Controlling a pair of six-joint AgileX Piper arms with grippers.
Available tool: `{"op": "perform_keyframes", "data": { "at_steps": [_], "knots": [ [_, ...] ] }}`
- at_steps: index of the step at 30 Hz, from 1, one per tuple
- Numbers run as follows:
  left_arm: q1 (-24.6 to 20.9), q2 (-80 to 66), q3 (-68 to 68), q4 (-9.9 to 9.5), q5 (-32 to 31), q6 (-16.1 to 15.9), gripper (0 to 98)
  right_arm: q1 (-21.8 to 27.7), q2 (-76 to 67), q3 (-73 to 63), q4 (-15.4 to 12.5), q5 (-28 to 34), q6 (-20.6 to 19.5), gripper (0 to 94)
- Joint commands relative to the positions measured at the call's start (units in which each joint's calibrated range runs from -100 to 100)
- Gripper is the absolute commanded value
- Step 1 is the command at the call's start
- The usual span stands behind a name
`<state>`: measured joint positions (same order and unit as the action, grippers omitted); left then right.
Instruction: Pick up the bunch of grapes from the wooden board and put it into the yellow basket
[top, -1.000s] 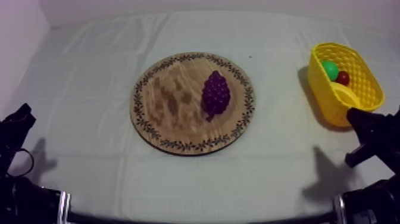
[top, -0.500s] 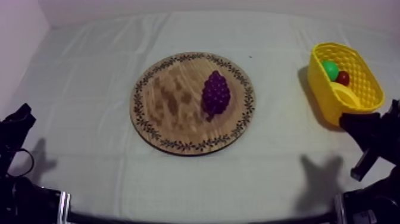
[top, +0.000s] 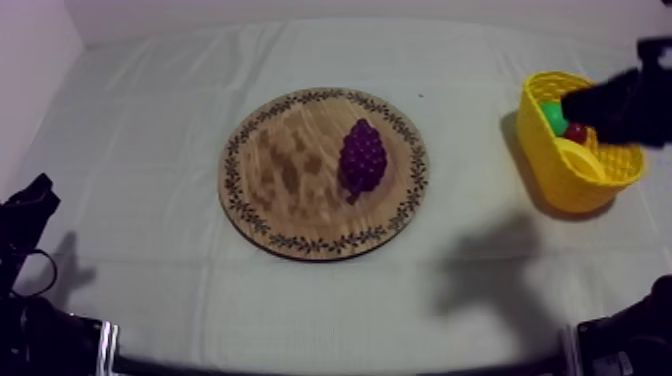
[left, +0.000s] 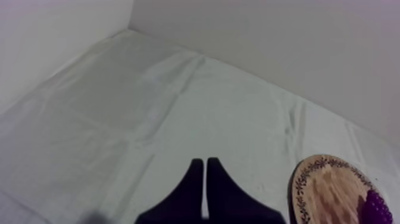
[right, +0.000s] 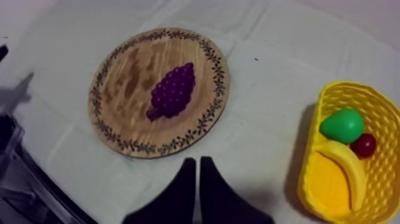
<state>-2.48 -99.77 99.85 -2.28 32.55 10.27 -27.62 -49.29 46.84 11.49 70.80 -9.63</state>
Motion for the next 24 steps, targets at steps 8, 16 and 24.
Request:
{"op": "perform_keyframes", "data": {
  "at_steps": [8,16,24],
  "knots": [
    [0.0,0.0,0.0,0.01,0.0,0.0,0.0,0.0,26.6,-27.5,-2.1,12.3,-1.0,0.2],
    [0.0,0.0,0.0,0.01,0.0,0.0,0.0,-0.1,42.3,-44.2,-4.4,20.1,-2.0,0.2],
    [0.0,0.0,0.0,0.01,0.0,0.0,0.0,0.4,53.8,-53.5,-6.5,23.6,-5.9,0.2]
  ]
}}
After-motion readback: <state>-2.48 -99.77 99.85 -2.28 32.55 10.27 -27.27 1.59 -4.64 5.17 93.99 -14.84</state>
